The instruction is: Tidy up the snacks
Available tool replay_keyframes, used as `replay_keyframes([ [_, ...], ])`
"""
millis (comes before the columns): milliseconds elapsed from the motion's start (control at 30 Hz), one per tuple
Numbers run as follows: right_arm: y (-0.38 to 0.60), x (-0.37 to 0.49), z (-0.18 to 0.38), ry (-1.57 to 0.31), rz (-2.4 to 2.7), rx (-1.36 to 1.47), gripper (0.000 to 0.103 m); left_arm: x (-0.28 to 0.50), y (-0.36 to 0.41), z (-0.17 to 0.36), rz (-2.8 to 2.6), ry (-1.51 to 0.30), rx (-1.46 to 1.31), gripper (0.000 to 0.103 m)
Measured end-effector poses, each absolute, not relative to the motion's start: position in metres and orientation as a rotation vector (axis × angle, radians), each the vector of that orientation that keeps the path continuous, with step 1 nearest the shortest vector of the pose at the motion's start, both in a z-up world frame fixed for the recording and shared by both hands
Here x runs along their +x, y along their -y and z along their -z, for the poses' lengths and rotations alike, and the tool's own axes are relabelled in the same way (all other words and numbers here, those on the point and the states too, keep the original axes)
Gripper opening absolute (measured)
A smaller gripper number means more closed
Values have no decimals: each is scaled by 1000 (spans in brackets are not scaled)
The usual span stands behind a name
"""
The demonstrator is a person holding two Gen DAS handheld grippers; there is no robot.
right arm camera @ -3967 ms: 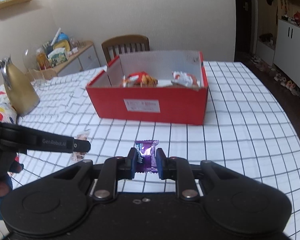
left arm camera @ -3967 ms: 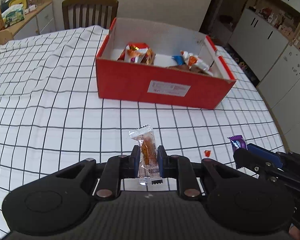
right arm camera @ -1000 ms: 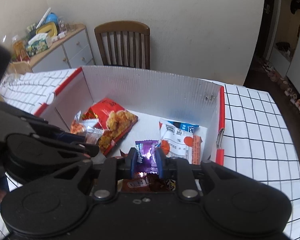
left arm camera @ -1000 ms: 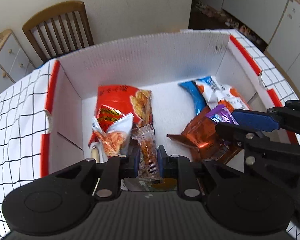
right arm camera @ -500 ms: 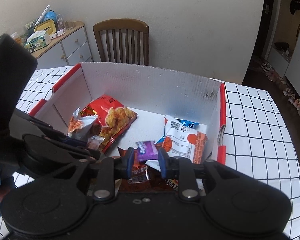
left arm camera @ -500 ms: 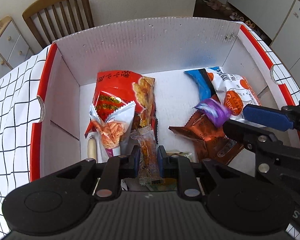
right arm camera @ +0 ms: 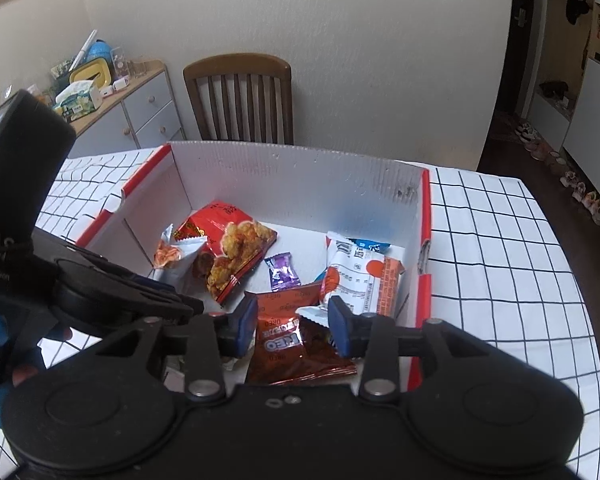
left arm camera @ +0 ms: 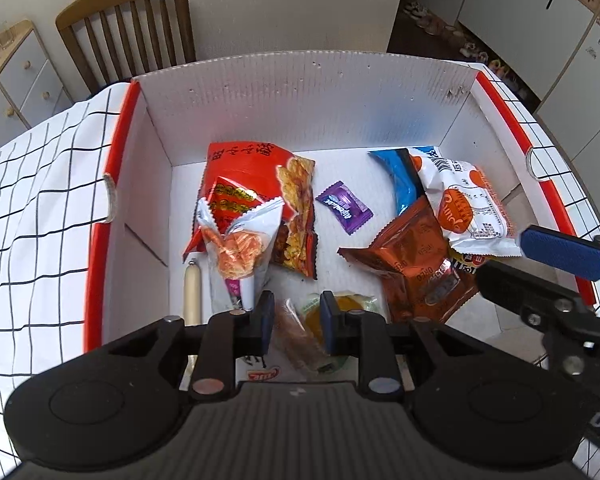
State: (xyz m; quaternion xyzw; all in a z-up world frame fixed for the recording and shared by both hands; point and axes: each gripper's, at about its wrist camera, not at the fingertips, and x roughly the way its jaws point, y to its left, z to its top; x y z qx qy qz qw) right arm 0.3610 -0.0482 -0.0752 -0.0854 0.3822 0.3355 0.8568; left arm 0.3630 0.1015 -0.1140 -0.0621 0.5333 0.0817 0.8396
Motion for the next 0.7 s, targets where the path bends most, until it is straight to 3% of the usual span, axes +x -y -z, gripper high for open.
replay_keyframes([
  [700, 85, 315, 32, -689, -699, -94, 53, 277, -99, 39, -208, -901, -132, 24],
])
